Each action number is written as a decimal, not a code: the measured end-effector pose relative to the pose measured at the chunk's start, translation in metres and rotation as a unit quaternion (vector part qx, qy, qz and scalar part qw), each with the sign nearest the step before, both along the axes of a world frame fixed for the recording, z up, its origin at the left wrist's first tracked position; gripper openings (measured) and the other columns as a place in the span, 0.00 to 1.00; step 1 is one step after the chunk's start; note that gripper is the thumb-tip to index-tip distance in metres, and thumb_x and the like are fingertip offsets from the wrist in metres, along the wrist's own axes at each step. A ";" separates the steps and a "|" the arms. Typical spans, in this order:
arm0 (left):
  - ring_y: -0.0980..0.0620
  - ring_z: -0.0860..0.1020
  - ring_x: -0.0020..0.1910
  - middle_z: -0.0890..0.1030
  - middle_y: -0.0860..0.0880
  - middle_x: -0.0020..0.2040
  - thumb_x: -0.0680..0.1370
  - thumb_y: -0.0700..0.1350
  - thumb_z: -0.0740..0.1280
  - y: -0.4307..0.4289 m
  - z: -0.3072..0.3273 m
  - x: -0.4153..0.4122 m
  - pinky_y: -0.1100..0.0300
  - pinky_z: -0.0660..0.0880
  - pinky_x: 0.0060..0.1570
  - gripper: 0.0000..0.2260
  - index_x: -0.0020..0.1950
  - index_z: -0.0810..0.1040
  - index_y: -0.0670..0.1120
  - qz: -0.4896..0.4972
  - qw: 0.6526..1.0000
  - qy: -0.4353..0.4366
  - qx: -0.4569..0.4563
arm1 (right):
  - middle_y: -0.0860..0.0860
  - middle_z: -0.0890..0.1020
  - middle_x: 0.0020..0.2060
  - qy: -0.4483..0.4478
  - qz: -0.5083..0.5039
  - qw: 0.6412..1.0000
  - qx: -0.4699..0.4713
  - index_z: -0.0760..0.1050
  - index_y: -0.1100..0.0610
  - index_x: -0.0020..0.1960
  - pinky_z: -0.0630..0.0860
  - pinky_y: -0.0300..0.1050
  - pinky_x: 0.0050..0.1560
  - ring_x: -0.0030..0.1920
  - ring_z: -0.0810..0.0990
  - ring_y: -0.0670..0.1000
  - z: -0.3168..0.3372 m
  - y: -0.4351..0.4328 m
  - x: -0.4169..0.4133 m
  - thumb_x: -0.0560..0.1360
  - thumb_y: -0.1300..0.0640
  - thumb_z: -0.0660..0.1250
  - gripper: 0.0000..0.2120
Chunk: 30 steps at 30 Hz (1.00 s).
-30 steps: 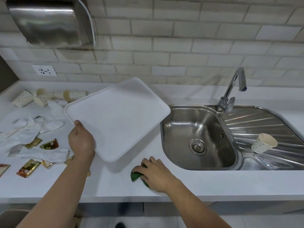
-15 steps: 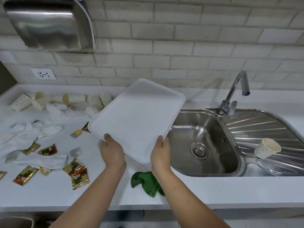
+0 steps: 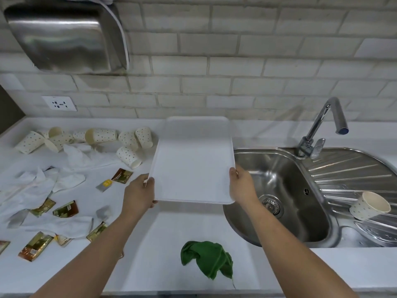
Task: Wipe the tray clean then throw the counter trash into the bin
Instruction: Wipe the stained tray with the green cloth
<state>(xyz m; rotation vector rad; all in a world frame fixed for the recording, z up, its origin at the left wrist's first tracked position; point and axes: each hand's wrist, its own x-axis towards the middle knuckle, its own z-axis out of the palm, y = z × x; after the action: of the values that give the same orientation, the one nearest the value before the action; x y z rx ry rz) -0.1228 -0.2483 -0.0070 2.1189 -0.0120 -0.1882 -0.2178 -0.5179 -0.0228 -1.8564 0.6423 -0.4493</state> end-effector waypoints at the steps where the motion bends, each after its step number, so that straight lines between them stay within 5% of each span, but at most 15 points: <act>1: 0.46 0.83 0.34 0.82 0.47 0.38 0.83 0.46 0.60 0.002 -0.009 0.005 0.57 0.74 0.36 0.09 0.53 0.80 0.48 -0.018 0.998 -0.027 0.054 | 0.48 0.82 0.44 0.022 -0.003 0.999 -0.028 0.78 0.57 0.59 0.69 0.32 0.39 0.41 0.79 0.46 -0.007 0.000 0.002 0.85 0.59 0.55 0.12; 4: 0.45 0.78 0.40 0.80 0.46 0.36 0.81 0.45 0.65 0.006 -0.032 0.017 0.55 0.70 0.41 0.10 0.42 0.80 0.45 -0.032 0.990 -0.062 0.124 | 0.51 0.78 0.40 0.089 -0.026 0.992 -0.091 0.77 0.60 0.57 0.65 0.39 0.42 0.42 0.76 0.55 -0.037 -0.003 0.008 0.85 0.57 0.55 0.13; 7: 0.45 0.73 0.33 0.71 0.45 0.30 0.78 0.41 0.68 0.005 -0.048 0.028 0.57 0.67 0.35 0.16 0.32 0.72 0.39 -0.036 0.989 -0.064 0.131 | 0.59 0.81 0.43 0.153 -0.033 0.979 -0.129 0.75 0.62 0.62 0.67 0.43 0.43 0.46 0.78 0.63 -0.061 -0.006 0.015 0.85 0.54 0.54 0.16; 18: 0.53 0.66 0.26 0.67 0.50 0.24 0.78 0.38 0.69 -0.004 -0.070 0.067 0.69 0.64 0.29 0.23 0.26 0.64 0.45 -0.080 0.985 -0.029 0.147 | 0.62 0.83 0.48 0.245 -0.010 0.942 -0.231 0.72 0.58 0.61 0.74 0.53 0.46 0.52 0.80 0.66 -0.078 -0.016 0.053 0.85 0.53 0.51 0.14; 24: 0.53 0.70 0.27 0.70 0.52 0.25 0.78 0.38 0.70 -0.006 -0.085 0.072 0.62 0.67 0.32 0.23 0.25 0.66 0.48 -0.083 0.982 -0.018 0.168 | 0.60 0.83 0.49 0.292 0.013 0.919 -0.267 0.71 0.57 0.62 0.78 0.53 0.48 0.51 0.81 0.65 -0.083 -0.020 0.058 0.84 0.52 0.53 0.13; 26: 0.50 0.78 0.33 0.78 0.48 0.31 0.79 0.39 0.70 -0.008 -0.085 0.073 0.59 0.75 0.39 0.14 0.33 0.77 0.47 -0.078 0.981 -0.009 0.177 | 0.61 0.82 0.50 0.312 0.023 0.909 -0.277 0.70 0.57 0.63 0.76 0.53 0.49 0.52 0.81 0.66 -0.085 -0.019 0.058 0.84 0.52 0.52 0.13; 27: 0.47 0.82 0.41 0.83 0.46 0.38 0.79 0.41 0.70 -0.008 -0.082 0.073 0.55 0.79 0.48 0.05 0.45 0.84 0.44 -0.087 0.980 -0.005 0.178 | 0.61 0.82 0.51 0.319 0.026 0.906 -0.276 0.69 0.57 0.63 0.76 0.53 0.49 0.53 0.81 0.65 -0.085 -0.019 0.059 0.84 0.52 0.52 0.14; 29: 0.46 0.83 0.53 0.85 0.47 0.45 0.80 0.43 0.71 -0.007 -0.082 0.076 0.51 0.78 0.61 0.17 0.68 0.80 0.44 -0.077 0.980 0.018 0.182 | 0.60 0.82 0.52 0.326 0.028 0.908 -0.261 0.68 0.55 0.64 0.77 0.54 0.51 0.54 0.81 0.65 -0.082 -0.018 0.059 0.84 0.50 0.52 0.14; 30: 0.47 0.82 0.53 0.83 0.50 0.43 0.79 0.44 0.72 -0.005 -0.080 0.077 0.52 0.77 0.62 0.21 0.72 0.77 0.44 -0.073 0.982 0.022 0.172 | 0.60 0.82 0.54 0.326 0.026 0.911 -0.251 0.68 0.55 0.65 0.76 0.54 0.52 0.55 0.80 0.65 -0.081 -0.018 0.059 0.84 0.49 0.51 0.15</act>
<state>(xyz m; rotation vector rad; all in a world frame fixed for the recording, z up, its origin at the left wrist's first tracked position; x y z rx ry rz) -0.0463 -0.2534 -0.0875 2.4604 -0.1179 -0.3449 -0.1584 -0.5360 -0.1034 -2.5387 0.9791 0.0784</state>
